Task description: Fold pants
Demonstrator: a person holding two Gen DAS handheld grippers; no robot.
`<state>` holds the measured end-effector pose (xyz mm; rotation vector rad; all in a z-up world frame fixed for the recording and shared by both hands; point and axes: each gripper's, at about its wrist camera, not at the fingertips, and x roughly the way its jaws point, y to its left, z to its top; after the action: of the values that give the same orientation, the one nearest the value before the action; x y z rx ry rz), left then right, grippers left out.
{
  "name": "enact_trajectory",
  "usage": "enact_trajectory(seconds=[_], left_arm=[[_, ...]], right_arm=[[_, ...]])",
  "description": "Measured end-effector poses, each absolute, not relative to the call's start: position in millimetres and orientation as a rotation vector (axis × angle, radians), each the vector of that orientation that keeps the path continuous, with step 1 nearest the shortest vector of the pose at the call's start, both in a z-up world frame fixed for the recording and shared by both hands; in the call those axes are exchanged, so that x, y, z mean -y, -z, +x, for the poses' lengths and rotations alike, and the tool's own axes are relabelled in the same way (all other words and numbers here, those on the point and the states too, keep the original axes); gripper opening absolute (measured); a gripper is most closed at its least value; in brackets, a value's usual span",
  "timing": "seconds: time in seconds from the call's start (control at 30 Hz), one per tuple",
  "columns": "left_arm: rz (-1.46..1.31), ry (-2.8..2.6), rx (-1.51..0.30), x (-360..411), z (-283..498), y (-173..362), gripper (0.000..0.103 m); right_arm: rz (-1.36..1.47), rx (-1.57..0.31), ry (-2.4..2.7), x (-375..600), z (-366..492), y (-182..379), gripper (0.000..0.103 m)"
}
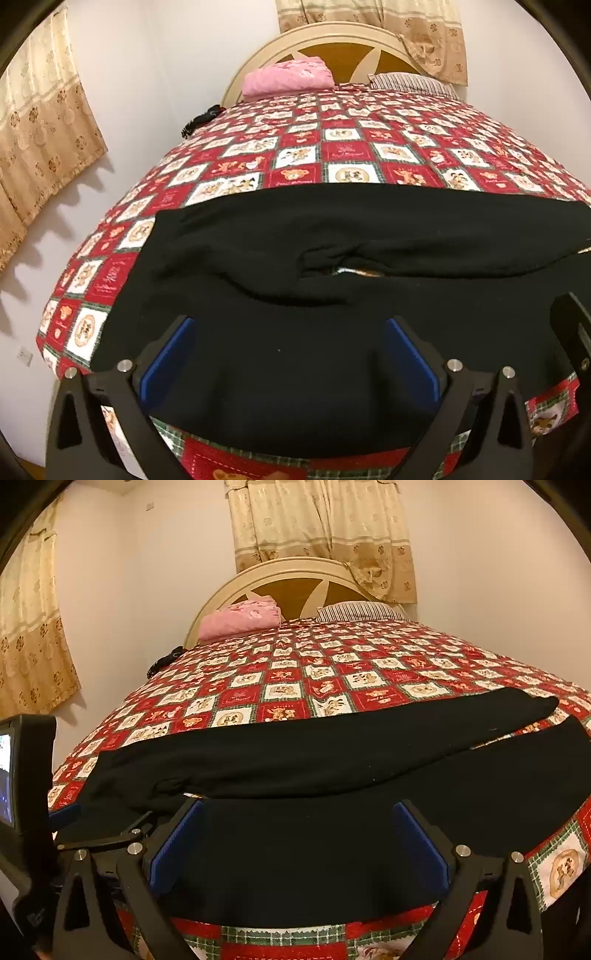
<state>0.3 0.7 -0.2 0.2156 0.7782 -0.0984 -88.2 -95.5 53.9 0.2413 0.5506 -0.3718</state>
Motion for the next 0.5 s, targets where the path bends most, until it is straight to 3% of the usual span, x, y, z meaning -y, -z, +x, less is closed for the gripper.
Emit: enact_trajectory(seconds=[0.5], left_arm=[[0.23, 0.083, -0.841, -3, 1, 12, 0.103]], right_arm=[[0.268, -0.575, 0.388, 100, -91, -49, 0.102]])
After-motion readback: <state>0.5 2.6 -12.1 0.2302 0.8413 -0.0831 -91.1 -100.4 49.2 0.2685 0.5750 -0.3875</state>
